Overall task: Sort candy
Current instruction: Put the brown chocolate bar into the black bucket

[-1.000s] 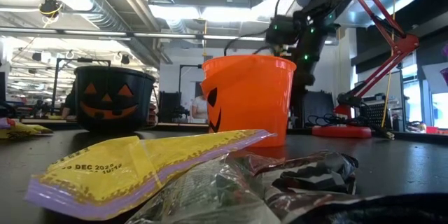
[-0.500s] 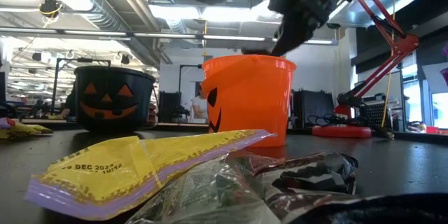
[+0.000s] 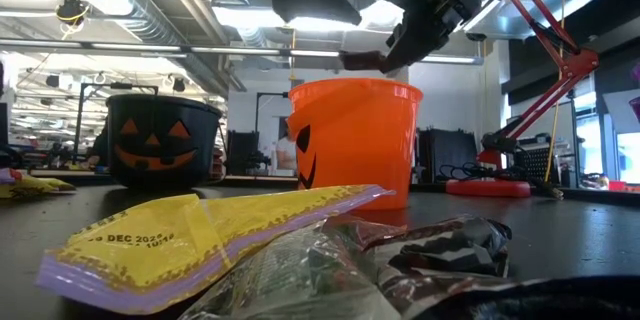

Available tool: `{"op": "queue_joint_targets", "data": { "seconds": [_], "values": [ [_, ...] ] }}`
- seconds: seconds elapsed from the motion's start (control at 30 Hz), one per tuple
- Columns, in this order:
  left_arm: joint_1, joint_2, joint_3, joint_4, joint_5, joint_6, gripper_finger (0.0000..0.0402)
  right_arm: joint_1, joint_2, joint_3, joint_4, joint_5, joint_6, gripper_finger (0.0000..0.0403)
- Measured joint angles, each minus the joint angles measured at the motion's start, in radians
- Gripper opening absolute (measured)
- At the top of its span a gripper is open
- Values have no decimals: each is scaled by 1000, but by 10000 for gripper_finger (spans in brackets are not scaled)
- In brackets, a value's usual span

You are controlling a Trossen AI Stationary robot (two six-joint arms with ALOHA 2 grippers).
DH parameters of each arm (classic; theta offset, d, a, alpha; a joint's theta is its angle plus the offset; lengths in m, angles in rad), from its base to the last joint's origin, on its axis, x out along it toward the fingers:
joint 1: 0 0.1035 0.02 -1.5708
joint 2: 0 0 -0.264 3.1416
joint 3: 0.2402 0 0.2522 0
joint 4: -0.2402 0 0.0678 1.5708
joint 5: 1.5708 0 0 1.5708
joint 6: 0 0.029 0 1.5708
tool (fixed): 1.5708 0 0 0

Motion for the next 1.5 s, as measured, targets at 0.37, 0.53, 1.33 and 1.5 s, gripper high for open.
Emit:
{"op": "queue_joint_targets", "data": {
  "seconds": [0.37, 0.53, 1.33, 1.5],
  "values": [
    [35, 31, 0, 1, 24, 32, 176, 1, 0, 0, 27, -36, 25, 0],
    [57, 31, 0, -1, 27, 43, 176, 1, 0, 0, 28, -39, 33, 0],
    [71, 31, 0, -25, 52, 21, 139, 1, 1, 0, 76, -122, 53, 0],
    [71, 31, 0, -27, 53, 21, 104, 1, 1, 0, 81, -122, 53, 0]
  ]
}}
